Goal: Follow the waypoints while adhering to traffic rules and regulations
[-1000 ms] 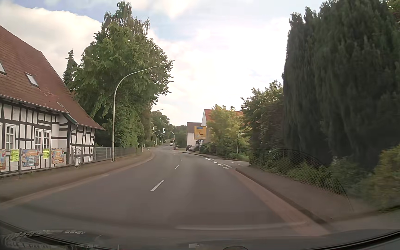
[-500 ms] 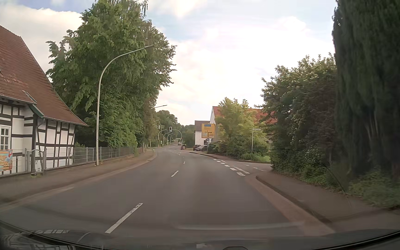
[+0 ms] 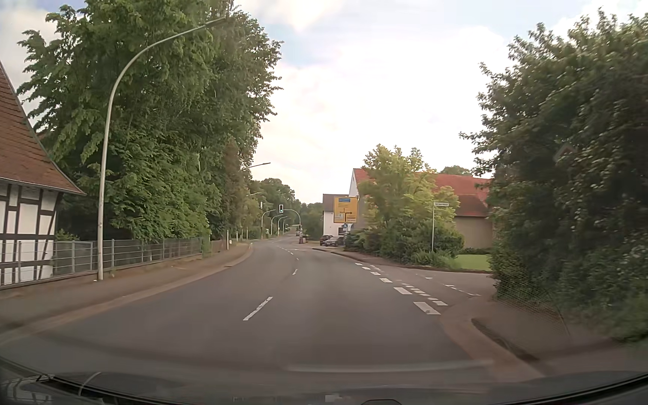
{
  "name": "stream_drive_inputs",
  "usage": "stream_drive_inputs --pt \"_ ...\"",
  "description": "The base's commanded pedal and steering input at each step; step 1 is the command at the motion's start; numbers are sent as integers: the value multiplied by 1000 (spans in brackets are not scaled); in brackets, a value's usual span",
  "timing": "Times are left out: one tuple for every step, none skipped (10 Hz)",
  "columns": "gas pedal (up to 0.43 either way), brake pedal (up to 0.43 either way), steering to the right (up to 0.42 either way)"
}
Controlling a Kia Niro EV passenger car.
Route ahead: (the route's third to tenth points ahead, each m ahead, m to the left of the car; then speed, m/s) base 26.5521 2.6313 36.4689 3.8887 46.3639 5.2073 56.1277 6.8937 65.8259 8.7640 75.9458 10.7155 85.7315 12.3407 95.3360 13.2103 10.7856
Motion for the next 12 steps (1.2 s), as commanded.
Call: stream_drive_inputs --pt "268 0 -17" --pt "268 0 -17" --pt "268 0 -17" --pt "268 0 -17" --pt "268 0 -17" --pt "268 0 -17" --pt "268 0 -17" --pt "268 0 -17" --pt "268 0 -17" --pt "268 0 -17" --pt "260 0 -19" --pt "260 0 -20"
